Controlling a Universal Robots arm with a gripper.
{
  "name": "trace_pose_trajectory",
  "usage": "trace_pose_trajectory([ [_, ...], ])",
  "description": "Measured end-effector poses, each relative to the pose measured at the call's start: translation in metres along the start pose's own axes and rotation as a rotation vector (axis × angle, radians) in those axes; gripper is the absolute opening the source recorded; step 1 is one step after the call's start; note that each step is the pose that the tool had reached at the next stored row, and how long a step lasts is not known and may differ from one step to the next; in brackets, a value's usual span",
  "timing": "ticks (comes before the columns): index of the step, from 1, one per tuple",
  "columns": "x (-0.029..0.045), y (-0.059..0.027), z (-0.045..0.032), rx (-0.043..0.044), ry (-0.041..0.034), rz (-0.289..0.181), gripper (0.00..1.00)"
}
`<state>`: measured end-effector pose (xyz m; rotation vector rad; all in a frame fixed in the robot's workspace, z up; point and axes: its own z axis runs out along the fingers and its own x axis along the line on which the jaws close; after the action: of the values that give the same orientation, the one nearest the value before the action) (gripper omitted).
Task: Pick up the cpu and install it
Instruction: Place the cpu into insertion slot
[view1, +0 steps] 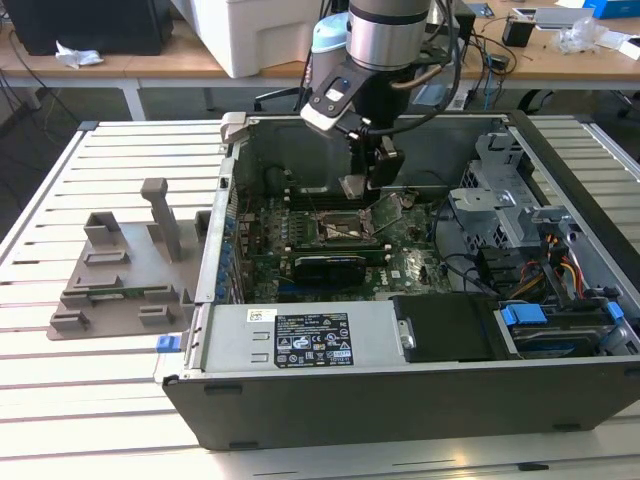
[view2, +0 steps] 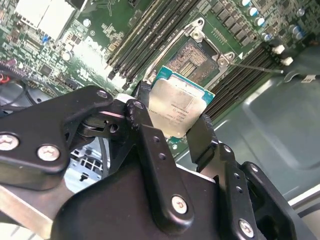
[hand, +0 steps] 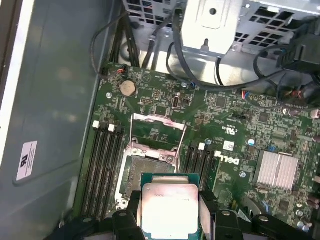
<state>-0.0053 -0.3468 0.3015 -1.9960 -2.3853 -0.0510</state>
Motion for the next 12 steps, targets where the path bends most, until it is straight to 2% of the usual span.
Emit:
trace_pose_trajectory([
  [5,0.0000,0.0000,0.0000,-0.0027,-0.0004,0.061,0.54],
  [10,0.0000,0.0000,0.0001,-0.0068,-0.0008,0.152,0.54],
  [12,0.0000,0.0000,0.0001,-0.0074,-0.0009,0.167,0.54],
])
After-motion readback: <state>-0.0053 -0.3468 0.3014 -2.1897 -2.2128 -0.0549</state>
